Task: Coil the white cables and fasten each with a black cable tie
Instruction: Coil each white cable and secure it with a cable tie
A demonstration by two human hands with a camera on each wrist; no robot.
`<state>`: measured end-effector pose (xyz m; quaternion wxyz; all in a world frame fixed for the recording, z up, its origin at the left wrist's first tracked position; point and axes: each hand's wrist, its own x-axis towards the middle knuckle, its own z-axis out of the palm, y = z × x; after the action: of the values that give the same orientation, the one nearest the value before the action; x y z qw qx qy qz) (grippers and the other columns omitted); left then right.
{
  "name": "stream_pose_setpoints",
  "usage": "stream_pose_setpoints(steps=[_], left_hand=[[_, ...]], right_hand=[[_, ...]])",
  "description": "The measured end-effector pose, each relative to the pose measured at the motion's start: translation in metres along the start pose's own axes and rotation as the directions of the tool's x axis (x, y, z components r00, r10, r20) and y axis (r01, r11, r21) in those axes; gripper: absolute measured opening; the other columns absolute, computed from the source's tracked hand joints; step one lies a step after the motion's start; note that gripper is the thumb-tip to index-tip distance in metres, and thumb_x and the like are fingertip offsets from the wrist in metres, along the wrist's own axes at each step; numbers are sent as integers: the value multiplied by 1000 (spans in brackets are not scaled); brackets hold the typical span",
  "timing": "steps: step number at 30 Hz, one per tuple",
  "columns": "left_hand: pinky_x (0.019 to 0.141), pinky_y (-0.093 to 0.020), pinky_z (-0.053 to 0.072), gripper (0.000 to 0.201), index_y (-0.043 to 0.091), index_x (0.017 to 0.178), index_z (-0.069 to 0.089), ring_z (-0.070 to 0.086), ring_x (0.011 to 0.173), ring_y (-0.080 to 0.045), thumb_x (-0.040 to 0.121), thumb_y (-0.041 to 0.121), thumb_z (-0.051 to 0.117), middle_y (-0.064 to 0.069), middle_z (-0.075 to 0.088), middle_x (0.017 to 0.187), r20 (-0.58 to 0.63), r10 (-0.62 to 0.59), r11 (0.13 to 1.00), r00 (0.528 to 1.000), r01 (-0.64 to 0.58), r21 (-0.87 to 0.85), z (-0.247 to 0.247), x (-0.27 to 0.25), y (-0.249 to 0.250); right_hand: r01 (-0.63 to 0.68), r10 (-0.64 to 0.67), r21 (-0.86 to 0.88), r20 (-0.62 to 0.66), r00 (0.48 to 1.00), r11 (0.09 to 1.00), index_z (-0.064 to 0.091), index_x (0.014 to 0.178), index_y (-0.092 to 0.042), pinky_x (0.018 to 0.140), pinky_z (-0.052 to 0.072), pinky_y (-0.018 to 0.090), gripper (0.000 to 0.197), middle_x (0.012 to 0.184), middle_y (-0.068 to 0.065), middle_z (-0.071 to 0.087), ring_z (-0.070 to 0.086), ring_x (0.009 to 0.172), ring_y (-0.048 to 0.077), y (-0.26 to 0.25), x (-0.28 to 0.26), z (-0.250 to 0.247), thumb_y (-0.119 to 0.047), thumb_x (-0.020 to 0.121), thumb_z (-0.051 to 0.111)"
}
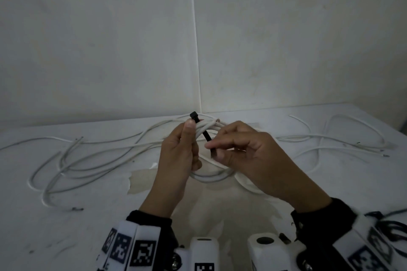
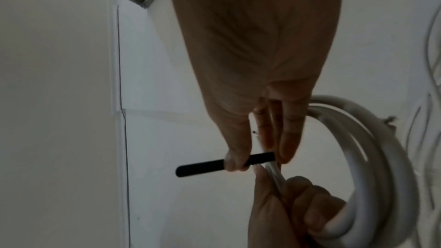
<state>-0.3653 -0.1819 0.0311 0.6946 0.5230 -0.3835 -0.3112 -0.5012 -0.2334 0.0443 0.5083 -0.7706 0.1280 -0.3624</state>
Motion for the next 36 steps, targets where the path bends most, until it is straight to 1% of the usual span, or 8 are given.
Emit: stream_pose_setpoints(steps=[3, 5, 8, 10, 15, 19, 24, 36], left_hand=[[39, -18, 25, 41, 11, 86, 61, 25, 43, -6, 84, 48, 42, 5, 32, 50, 25, 2, 1000, 1000, -2, -15, 0, -2, 1], [38, -17, 24, 39, 18, 82, 63, 24, 41, -4, 77, 51, 43, 8, 30, 46, 19, 0, 1000, 1000, 0, -30, 2, -3, 3], [38, -17, 23, 33, 23, 80, 60, 23, 39, -2, 79, 50, 41, 12, 28, 42, 32, 5, 1000, 999, -4, -21, 4, -5, 5], [38, -17, 23, 34, 24, 82, 63, 22, 39, -3, 83, 49, 40, 13, 26, 43, 38, 7, 1000, 999, -7, 2, 5, -5, 5], [40, -20, 23, 37, 32, 59, 65, 21, 41, -6, 76, 55, 43, 9, 25, 44, 46, 14, 999, 999, -15, 34, 9, -8, 6], [39, -18, 27, 35, 29, 61, 64, 24, 39, -6, 83, 51, 46, 9, 27, 42, 29, -2, 998, 1000, 0, 63, 11, -9, 6], [38, -17, 25, 52, 34, 44, 58, 22, 38, -5, 92, 43, 42, 11, 25, 42, 17, -9, 998, 1000, 8, 68, 13, -7, 7], [39, -18, 26, 37, 27, 59, 58, 22, 39, -7, 91, 40, 47, 7, 26, 44, 35, 14, 994, 999, -18, 103, 11, -7, 6]], right_hand=[[62, -63, -19, -57, 996, 998, 71, 81, -22, 77, 46, 12, 7, 95, -2, 59, 59, 93, 0, 2, 2, 3, -25, 76, 70], [91, -93, -23, -109, 990, 996, 71, 73, -14, 73, 49, 18, 16, 84, 1, 62, 61, 85, 8, 5, 2, 5, -30, 75, 69], [65, -66, -14, -173, 983, 998, 65, 69, -5, 63, 53, 26, 34, 71, 4, 62, 63, 68, 20, 5, 3, 7, -37, 79, 68], [31, -29, 6, -210, 977, 1000, 65, 69, -7, 57, 51, 21, 28, 64, 1, 62, 63, 60, 15, 4, 3, 8, -34, 76, 65], [-32, 25, -25, -266, 964, 999, 64, 66, -13, 51, 49, 18, 17, 56, -1, 62, 60, 49, 9, 5, 4, 7, -16, 82, 63], [-67, 51, -50, -275, 960, 997, 64, 64, -13, 50, 46, 15, 19, 49, -1, 61, 56, 44, 7, 4, 3, 5, -18, 82, 64], [-117, 102, -40, -269, 958, 992, 63, 63, -6, 49, 45, 16, 22, 50, 3, 60, 54, 43, 5, 2, 3, 4, -17, 82, 65], [-111, 93, -50, -282, 955, 993, 61, 61, -10, 45, 43, 15, 23, 47, -7, 56, 53, 43, 4, -1, 3, 5, -16, 83, 64]])
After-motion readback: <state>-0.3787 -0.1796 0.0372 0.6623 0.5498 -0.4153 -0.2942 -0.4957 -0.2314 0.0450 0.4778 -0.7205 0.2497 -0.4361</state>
